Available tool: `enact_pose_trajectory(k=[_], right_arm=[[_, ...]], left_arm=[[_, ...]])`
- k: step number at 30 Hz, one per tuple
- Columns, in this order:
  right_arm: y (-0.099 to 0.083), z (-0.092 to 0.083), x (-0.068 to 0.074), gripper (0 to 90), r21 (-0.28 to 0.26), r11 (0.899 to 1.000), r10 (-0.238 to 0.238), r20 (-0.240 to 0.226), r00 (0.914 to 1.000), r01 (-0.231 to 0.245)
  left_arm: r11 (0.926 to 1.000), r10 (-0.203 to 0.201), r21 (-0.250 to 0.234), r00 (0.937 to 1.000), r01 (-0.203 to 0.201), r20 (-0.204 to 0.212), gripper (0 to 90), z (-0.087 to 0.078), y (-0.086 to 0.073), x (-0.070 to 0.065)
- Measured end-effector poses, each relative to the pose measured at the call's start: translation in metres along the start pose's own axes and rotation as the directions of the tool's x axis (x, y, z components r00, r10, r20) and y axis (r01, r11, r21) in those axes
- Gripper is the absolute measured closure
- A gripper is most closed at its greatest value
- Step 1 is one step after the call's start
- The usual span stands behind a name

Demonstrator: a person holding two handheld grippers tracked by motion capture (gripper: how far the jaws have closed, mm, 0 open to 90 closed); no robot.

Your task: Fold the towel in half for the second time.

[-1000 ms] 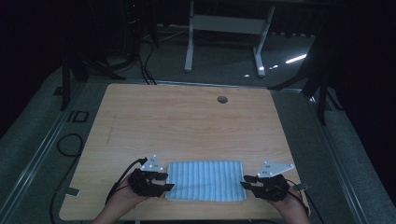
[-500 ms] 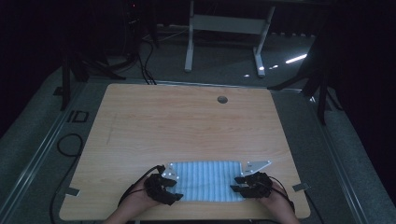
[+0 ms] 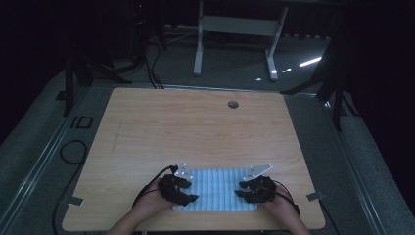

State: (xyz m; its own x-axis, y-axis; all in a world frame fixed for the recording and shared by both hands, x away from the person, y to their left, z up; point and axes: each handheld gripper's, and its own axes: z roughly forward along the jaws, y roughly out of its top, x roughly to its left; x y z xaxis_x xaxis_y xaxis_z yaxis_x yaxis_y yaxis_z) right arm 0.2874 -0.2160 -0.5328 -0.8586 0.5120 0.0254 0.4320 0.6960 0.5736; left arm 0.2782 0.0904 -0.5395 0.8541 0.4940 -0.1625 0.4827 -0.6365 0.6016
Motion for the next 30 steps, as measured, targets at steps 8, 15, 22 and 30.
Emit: enact_pose_trajectory(k=[8, 15, 22, 30], right_arm=[[0.009, 0.008, -0.014, 59.8, -0.010, 1.000, 0.019, -0.038, 0.9991, -0.020], [0.033, 0.024, -0.032, 57.9, -0.007, 1.000, 0.006, -0.026, 0.9996, -0.006], [0.052, 0.036, -0.046, 55.7, 0.000, 1.000, 0.012, -0.016, 0.9998, -0.012], [0.075, 0.053, -0.069, 54.1, -0.008, 0.999, 0.042, -0.027, 0.9988, -0.042]], left_arm=[[0.9999, -0.016, -0.003, 0.9999, 0.016, -0.004, 43.4, -0.005, -0.002, 0.016], [0.9982, -0.057, -0.022, 0.9982, 0.056, -0.021, 43.5, -0.011, -0.003, 0.044], [0.9977, -0.065, -0.020, 0.9956, 0.064, -0.067, 43.5, -0.012, 0.003, 0.070], [0.9962, -0.085, -0.026, 0.9920, 0.083, -0.094, 43.5, -0.013, 0.008, 0.093]])
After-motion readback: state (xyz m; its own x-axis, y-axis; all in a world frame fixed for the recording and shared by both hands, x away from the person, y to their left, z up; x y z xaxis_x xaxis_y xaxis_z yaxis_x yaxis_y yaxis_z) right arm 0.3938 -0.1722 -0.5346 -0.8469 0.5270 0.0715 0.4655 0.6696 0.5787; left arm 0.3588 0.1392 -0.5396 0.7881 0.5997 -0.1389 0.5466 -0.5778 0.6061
